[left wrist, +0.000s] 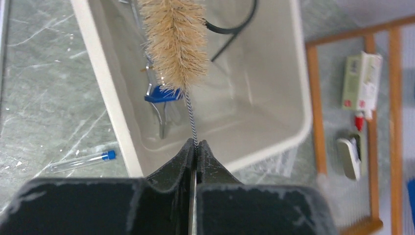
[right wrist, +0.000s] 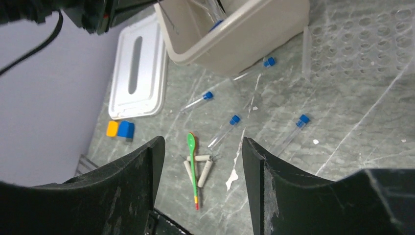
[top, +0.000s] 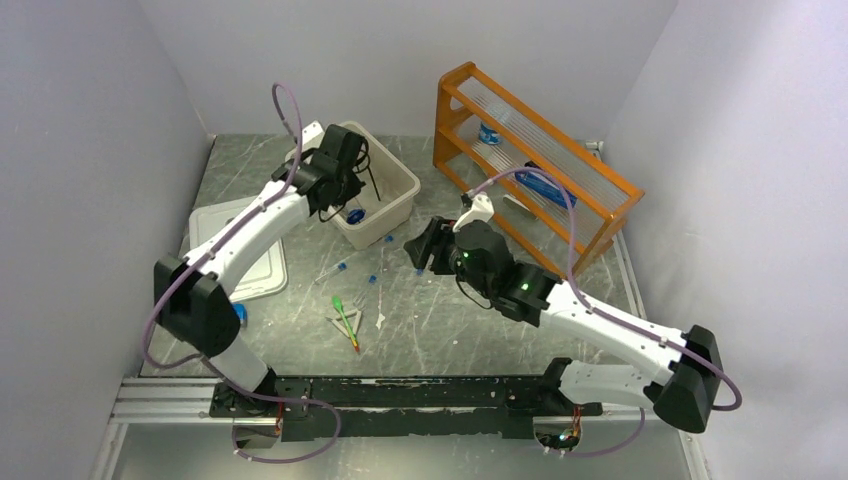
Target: Organize the chemistry lab equipment
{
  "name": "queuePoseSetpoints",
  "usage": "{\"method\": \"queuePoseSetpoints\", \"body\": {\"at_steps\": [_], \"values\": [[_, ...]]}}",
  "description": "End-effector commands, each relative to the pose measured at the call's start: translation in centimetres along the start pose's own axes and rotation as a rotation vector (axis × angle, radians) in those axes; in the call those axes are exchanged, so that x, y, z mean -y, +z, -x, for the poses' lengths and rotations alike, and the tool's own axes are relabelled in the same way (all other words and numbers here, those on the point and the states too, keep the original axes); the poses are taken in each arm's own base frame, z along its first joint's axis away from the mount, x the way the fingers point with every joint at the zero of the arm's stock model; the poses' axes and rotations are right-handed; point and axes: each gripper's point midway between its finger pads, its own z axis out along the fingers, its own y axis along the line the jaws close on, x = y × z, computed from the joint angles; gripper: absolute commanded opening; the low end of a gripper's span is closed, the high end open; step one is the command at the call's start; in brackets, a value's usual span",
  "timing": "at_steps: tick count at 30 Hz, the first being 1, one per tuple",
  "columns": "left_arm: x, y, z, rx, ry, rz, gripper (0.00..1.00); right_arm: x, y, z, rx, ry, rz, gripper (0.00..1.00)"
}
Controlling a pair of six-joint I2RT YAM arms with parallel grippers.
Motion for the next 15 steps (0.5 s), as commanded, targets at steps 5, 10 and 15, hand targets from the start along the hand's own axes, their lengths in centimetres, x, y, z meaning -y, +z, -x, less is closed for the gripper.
{"method": "queuePoseSetpoints", "body": {"at_steps": [5, 10, 15], "values": [[-1.7, 4.7, 0.5, -0.041, -0.088, 0.149, 0.05, -0.4, 1.8, -2.1, -0.070, -0.049, 0.021, 0.62], [-2.6, 7.3, -0.8, -0.083, -0.085, 0.206, 0.05, -0.4, 2.5, -2.8, -0.089, -0.056, 0.027, 0.62], [-3.3, 9.3, -2.6, -0.150, -0.084, 0.229, 0.06, -0.1, 2.8, -3.3, -0.096, -0.050, 0.018, 0.62]]}}
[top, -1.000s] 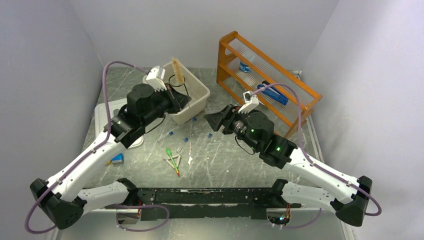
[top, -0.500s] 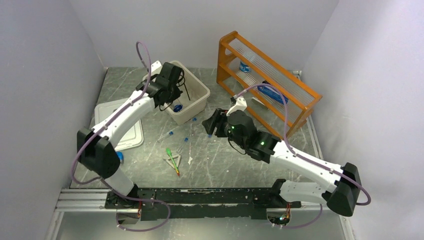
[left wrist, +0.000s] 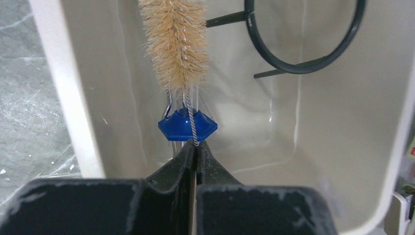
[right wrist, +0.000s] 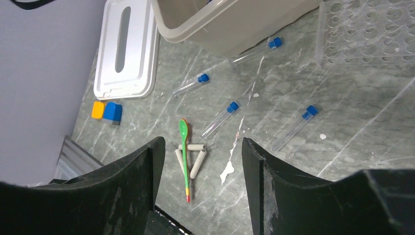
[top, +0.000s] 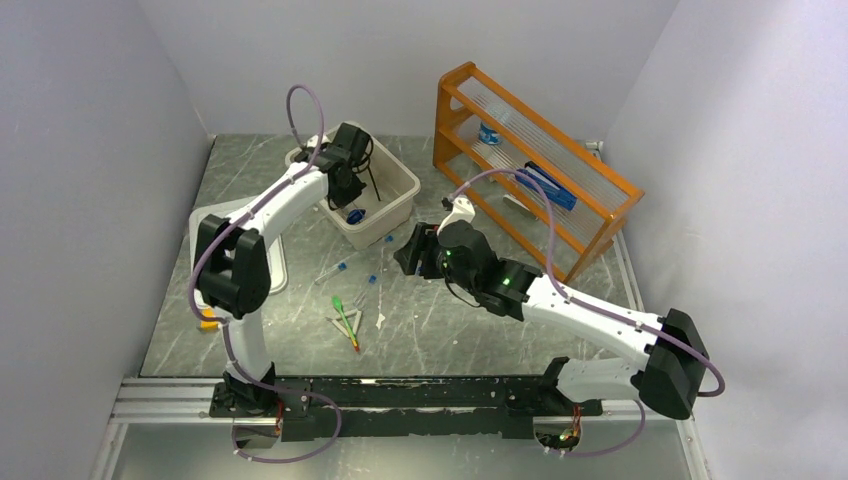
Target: Organize the chemistry lab equipment
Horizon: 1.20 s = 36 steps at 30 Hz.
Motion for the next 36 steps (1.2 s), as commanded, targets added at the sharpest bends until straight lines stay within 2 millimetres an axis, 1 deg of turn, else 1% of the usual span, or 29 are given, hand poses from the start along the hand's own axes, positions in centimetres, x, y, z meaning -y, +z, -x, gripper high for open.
{"method": "queuePoseSetpoints", "body": {"at_steps": [1, 4, 9, 12, 16, 20, 22, 24, 26, 29, 32, 33, 34, 36], "values": [[-0.1, 1.2, -0.6, -0.054, -0.019, 0.020, 0.06, -0.6, 0.3, 0.5, 0.020, 0.001, 0.022, 0.62], [-0.4, 2.3, -1.1, -0.073, -0.013, 0.036, 0.07, -0.6, 0.4, 0.2, 0.014, 0.004, 0.024, 0.62], [-0.5, 3.5, -1.1, -0.080, 0.033, 0.080, 0.22, -1.3, 0.8, 0.3, 0.009, -0.005, 0.056, 0.62], [-0.3, 3.8, -1.1, -0.081, 0.040, 0.070, 0.28, -1.3, 1.1, 0.1, 0.006, -0.012, 0.055, 0.62], [0.0, 3.2, -0.1, -0.052, 0.057, 0.059, 0.31, -0.8, 1.5, -0.7, -0.009, -0.016, 0.044, 0.62], [1.1, 1.1, 1.6, -0.017, 0.079, -0.005, 0.33, -0.1, 2.0, -2.1, -0.051, -0.024, 0.023, 0.62], [1.7, -0.2, 2.4, 0.002, 0.093, -0.055, 0.34, 0.4, 2.6, -3.1, -0.085, -0.031, 0.010, 0.62], [2.1, -1.8, 3.1, 0.022, 0.125, -0.110, 0.35, 0.6, 3.2, -4.5, -0.133, -0.042, 0.007, 0.63], [2.0, -3.5, 3.8, 0.043, 0.150, -0.148, 0.35, 0.7, 4.0, -6.1, -0.194, -0.046, 0.008, 0.63], [1.0, -6.0, 4.5, 0.073, 0.203, -0.193, 0.36, 0.5, 4.9, -8.4, -0.281, -0.048, 0.004, 0.64], [-0.5, -8.2, 4.7, 0.106, 0.279, -0.235, 0.38, -0.2, 5.6, -10.3, -0.327, -0.068, -0.005, 0.64], [-1.1, -9.0, 4.8, 0.118, 0.302, -0.245, 0.39, -0.5, 5.8, -10.9, -0.341, -0.083, -0.007, 0.64], [-1.7, -10.1, 5.0, 0.138, 0.319, -0.265, 0.41, -0.9, 5.9, -11.4, -0.354, -0.096, -0.007, 0.64], [-3.0, -11.0, 4.7, 0.158, 0.360, -0.286, 0.45, -1.6, 6.3, -12.6, -0.386, -0.127, -0.010, 0.62]]}}
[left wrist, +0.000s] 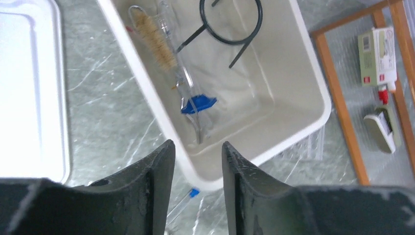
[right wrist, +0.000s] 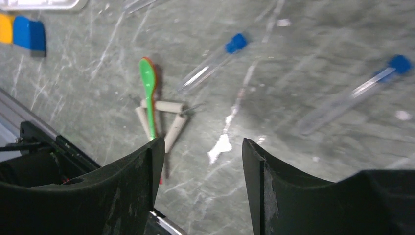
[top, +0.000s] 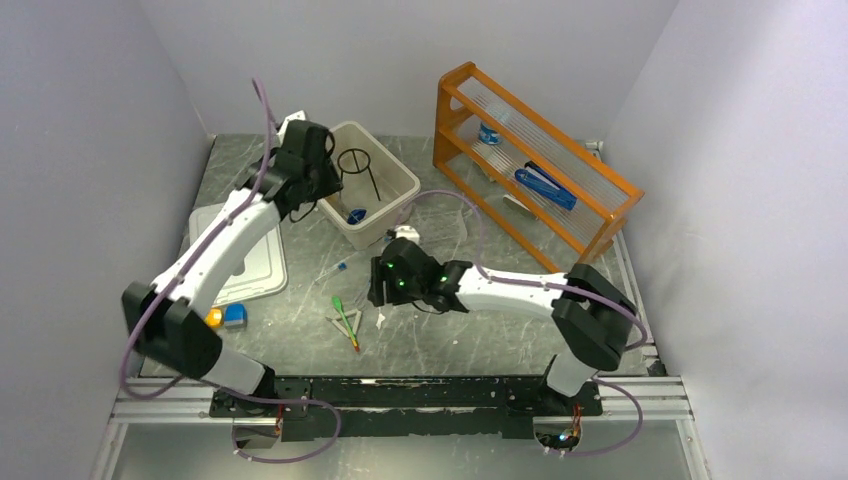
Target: Organize the chemistry lab equipment
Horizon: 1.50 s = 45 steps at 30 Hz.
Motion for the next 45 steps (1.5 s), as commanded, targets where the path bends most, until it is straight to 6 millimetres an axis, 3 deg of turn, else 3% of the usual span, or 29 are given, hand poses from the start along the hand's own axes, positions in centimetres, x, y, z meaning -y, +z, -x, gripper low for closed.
{"method": "queuePoseSetpoints", "body": {"at_steps": [1, 6, 13, 15, 19, 28, 31, 37, 45], "values": [[-1.8, -2.7, -0.1, 0.055, 0.143, -0.069, 0.49, -3.4, 0.8, -0.9, -0.043, -0.053, 0.034, 0.61], [-4.1, -6.1, 1.4, 0.171, 0.161, -0.061, 0.65, -6.3, 2.2, -3.1, -0.090, -0.146, 0.047, 0.40], [-5.8, -8.8, 2.7, 0.233, 0.160, -0.039, 0.68, -7.3, 4.7, -5.5, -0.147, -0.202, -0.039, 0.34], [-5.9, -9.1, 2.8, 0.240, 0.157, -0.041, 0.68, -6.6, 5.5, -5.8, -0.157, -0.203, -0.096, 0.29], [-6.1, -9.1, 2.6, 0.233, 0.158, -0.039, 0.69, -5.9, 5.9, -5.9, -0.156, -0.225, -0.165, 0.29], [-6.1, -8.6, 2.2, 0.212, 0.159, -0.042, 0.69, -5.7, 7.0, -7.7, -0.222, -0.273, -0.143, 0.30], [-6.1, -8.5, 2.0, 0.206, 0.156, -0.046, 0.69, -5.5, 7.2, -8.0, -0.229, -0.277, -0.143, 0.22], [-6.2, -8.6, 1.9, 0.203, 0.152, -0.046, 0.69, -6.2, 6.3, -6.6, -0.176, -0.278, -0.116, 0.04], [-5.7, -8.8, 1.7, 0.194, 0.135, -0.079, 0.69, -8.4, 2.9, -2.7, -0.008, -0.251, 0.007, 0.03]]}}
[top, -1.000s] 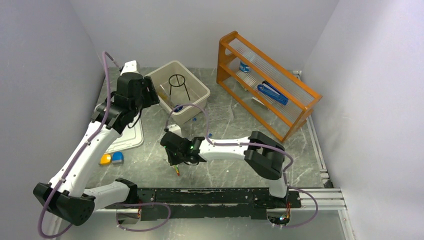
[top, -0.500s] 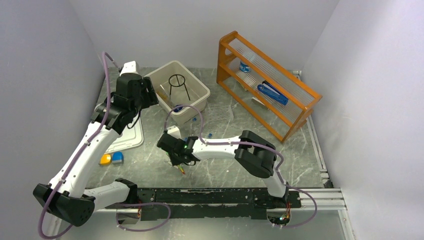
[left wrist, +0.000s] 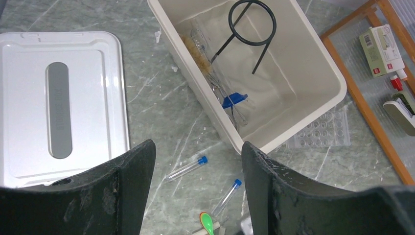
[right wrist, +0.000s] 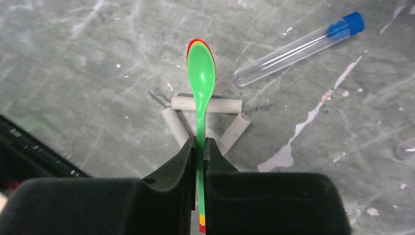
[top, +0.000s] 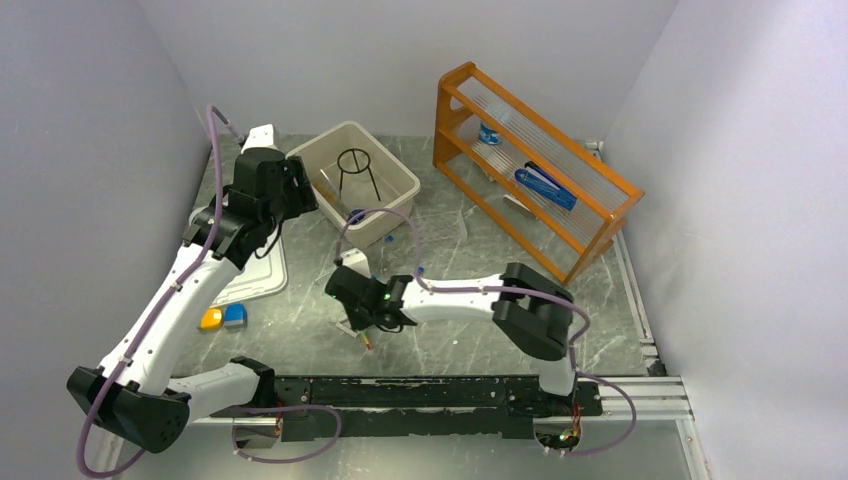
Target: Organize the chemistry lab equipment
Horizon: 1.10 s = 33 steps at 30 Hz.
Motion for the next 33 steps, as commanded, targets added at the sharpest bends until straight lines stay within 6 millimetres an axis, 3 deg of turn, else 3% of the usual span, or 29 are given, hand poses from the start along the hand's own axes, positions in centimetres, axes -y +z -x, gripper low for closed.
{"method": "queuePoseSetpoints", "body": {"at_steps": [1, 3, 11, 19, 26, 33], "values": [[0.5, -0.3, 0.1, -0.004, -0.024, -0.042, 0.70, -1.5, -3.8, 4.2, 0.184, 0.014, 0.102, 0.03], [1.4, -0.4, -0.3, -0.023, -0.026, -0.094, 0.71, -1.4, -5.1, 5.4, 0.251, 0.019, 0.125, 0.03], [8.3, -1.9, -3.4, -0.163, -0.077, -0.510, 0.84, 0.7, -10.5, 10.4, 0.471, 0.097, 0.198, 0.03], [11.9, -3.6, -5.3, -0.256, -0.152, -0.784, 0.87, 4.9, -13.7, 12.3, 0.611, 0.203, 0.244, 0.03], [13.4, -4.8, -6.9, -0.300, -0.125, -0.960, 0.80, 6.1, -16.8, 14.0, 0.684, 0.284, 0.405, 0.03], [14.6, -5.9, -7.7, -0.351, -0.105, -1.091, 0.67, 5.7, -17.9, 15.0, 0.694, 0.271, 0.479, 0.03]]}}
